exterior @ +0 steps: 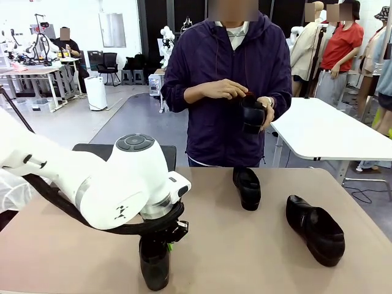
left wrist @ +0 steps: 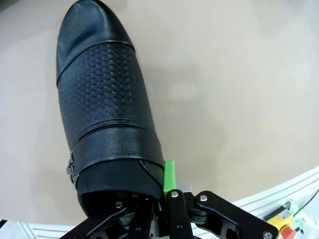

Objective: Organize the shoes by placing them on the stand.
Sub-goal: Place the Shoe from the middle of the table onto the Shoes Stand.

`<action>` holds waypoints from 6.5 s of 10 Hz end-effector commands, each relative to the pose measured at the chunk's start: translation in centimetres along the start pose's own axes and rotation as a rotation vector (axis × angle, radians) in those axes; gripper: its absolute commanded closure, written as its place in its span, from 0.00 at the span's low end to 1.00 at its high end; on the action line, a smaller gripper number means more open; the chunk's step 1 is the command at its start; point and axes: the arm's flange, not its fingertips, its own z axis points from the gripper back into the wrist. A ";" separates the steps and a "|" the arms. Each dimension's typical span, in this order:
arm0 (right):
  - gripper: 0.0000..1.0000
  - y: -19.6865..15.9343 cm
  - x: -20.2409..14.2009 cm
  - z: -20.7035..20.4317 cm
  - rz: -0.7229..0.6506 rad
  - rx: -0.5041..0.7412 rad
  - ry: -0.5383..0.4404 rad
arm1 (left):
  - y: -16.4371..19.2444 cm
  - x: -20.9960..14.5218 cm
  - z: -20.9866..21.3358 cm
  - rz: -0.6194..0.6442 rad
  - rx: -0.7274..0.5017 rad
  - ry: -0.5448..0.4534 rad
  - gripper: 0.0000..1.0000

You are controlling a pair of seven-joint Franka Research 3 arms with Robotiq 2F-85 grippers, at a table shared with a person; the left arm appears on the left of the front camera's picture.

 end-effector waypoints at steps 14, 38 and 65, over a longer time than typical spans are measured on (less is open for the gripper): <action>0.00 0.2 0.0 0.1 0.008 0.018 0.001 | 24.9 -4.9 22.0 -0.252 0.195 -0.336 1.00; 0.00 0.2 0.0 0.1 0.008 0.018 0.001 | 34.3 22.0 12.5 -0.106 0.172 -0.475 1.00; 0.00 0.2 0.0 0.1 0.008 0.018 0.001 | 45.6 8.3 29.0 -0.320 -0.442 -0.223 0.00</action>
